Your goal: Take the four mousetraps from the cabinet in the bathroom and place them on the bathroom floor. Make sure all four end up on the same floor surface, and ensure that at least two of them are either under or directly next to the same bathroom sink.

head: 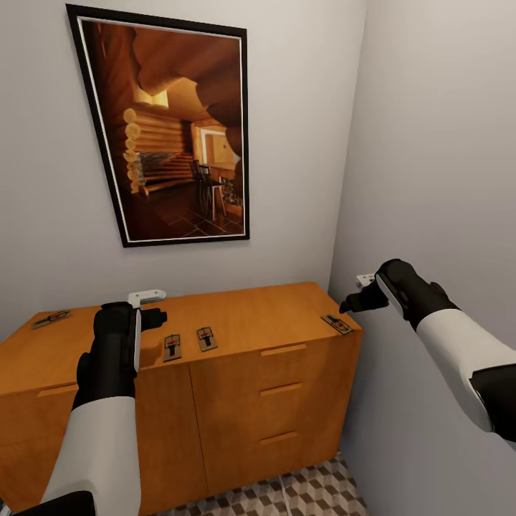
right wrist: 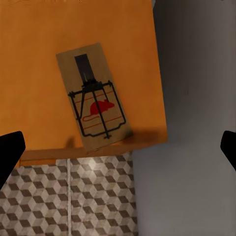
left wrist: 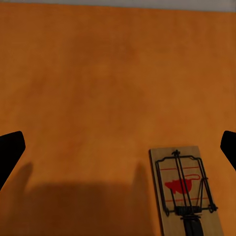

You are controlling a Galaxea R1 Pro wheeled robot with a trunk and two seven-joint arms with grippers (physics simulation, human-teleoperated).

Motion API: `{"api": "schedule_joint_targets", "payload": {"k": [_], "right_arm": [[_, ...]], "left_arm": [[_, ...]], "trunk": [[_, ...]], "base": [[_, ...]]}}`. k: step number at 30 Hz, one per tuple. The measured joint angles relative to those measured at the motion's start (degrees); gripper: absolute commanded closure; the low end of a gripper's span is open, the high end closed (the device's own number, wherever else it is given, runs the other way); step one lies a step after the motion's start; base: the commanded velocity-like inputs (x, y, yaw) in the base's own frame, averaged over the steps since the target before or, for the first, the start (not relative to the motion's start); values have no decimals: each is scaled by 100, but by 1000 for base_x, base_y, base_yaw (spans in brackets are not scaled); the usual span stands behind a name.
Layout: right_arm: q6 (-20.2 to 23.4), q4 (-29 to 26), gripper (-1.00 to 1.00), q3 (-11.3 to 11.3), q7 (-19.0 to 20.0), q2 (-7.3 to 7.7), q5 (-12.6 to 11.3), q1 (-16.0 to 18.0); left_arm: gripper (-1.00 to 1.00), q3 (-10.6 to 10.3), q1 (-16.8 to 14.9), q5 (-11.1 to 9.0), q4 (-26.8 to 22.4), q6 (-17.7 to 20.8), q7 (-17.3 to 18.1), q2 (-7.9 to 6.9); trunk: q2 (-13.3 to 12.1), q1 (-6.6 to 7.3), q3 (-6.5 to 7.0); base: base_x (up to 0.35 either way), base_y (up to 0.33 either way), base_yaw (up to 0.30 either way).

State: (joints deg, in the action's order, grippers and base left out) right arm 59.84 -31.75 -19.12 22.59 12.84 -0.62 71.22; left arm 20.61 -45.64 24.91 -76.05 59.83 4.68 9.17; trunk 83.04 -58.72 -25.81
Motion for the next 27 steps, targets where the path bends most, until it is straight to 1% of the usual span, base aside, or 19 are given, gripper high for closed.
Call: {"api": "schedule_joint_targets", "payload": {"k": [8,27], "right_arm": [[0,0,-100,0,-4,0,0,0],[0,0,-100,0,-6,1,5,0]], "left_arm": [[-100,0,0,0,0,0,1,-7],[-100,0,0,6,0,0,1,-9]], "trunk": [[0,0,0],[0,0,0]], "base": [[54,0,0],[19,0,0]]}}
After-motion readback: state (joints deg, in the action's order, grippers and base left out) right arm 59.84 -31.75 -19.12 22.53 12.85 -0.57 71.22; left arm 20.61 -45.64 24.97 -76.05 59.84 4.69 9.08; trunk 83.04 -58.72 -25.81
